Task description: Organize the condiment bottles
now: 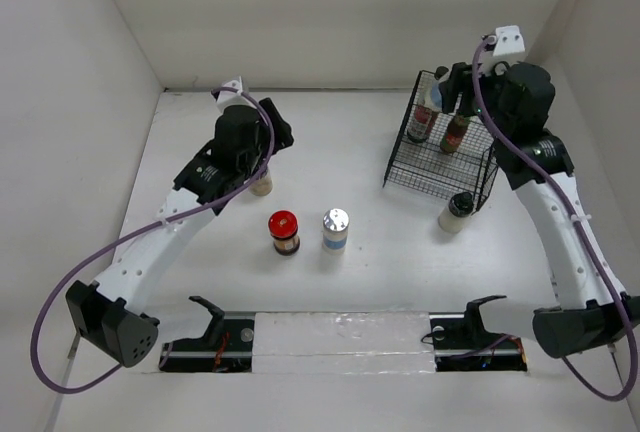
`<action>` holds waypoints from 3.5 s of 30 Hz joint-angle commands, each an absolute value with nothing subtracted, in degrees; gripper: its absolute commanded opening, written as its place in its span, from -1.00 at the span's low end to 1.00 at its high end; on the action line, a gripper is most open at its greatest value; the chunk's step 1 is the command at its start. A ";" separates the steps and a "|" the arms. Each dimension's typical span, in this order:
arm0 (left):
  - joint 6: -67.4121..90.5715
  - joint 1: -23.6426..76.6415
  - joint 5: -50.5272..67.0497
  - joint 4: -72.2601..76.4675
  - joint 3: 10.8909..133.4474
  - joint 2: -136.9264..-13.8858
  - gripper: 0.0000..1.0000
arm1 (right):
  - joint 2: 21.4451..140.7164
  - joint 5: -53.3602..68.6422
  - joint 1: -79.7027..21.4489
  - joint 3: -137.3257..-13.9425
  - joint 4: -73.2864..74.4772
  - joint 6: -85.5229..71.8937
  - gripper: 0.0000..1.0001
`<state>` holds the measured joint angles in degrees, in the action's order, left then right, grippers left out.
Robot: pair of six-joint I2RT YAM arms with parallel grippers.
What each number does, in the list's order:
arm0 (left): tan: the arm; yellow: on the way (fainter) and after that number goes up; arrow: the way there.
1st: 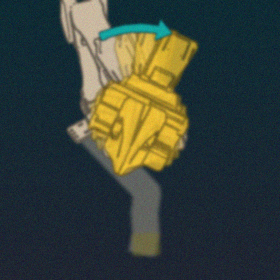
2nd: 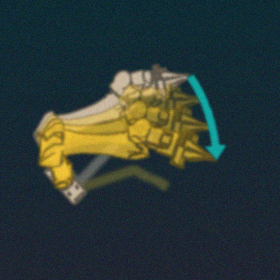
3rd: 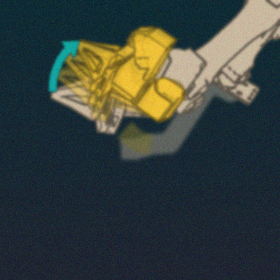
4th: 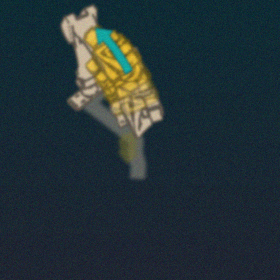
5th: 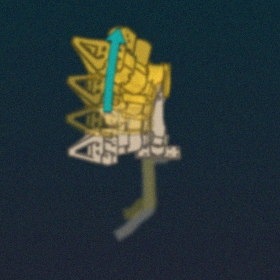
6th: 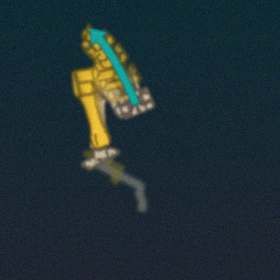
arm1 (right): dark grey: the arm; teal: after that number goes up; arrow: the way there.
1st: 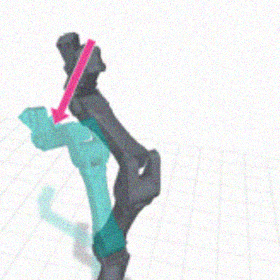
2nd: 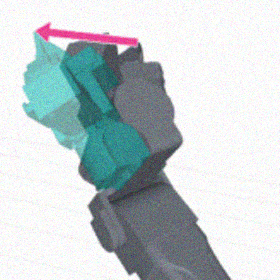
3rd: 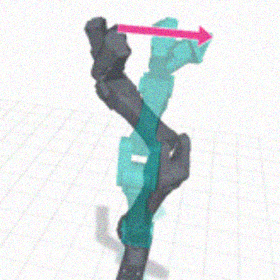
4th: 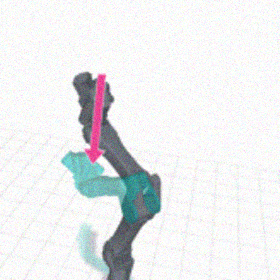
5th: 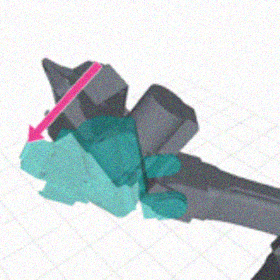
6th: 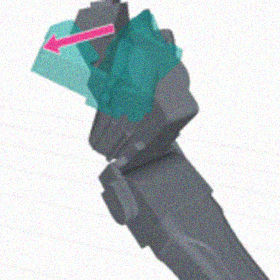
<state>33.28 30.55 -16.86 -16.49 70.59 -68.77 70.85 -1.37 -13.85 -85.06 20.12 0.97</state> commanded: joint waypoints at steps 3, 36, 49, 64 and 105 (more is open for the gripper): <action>32.34 31.90 -16.79 -15.38 75.15 -69.70 0.26 | 72.42 -2.30 -5.65 -87.01 23.64 -1.93 -0.39; 31.73 31.90 -18.46 -15.91 74.62 -69.17 0.26 | 93.06 6.86 -9.05 -80.24 11.95 -0.08 -0.18; 31.20 31.90 -18.46 -15.91 74.62 -69.17 0.26 | 90.01 6.33 -10.11 -84.99 19.51 -0.09 0.76; 31.20 30.85 -19.51 -19.15 74.71 -67.51 0.12 | 65.93 17.48 -36.37 -64.27 28.29 4.66 0.09; 29.01 29.71 -7.12 -10.72 72.06 -61.43 0.22 | 66.63 -10.19 -37.20 -79.70 30.48 1.05 -0.45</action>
<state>31.07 29.87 -11.57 -16.01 70.94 -61.54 72.40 -4.10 -42.85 -71.96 29.28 1.45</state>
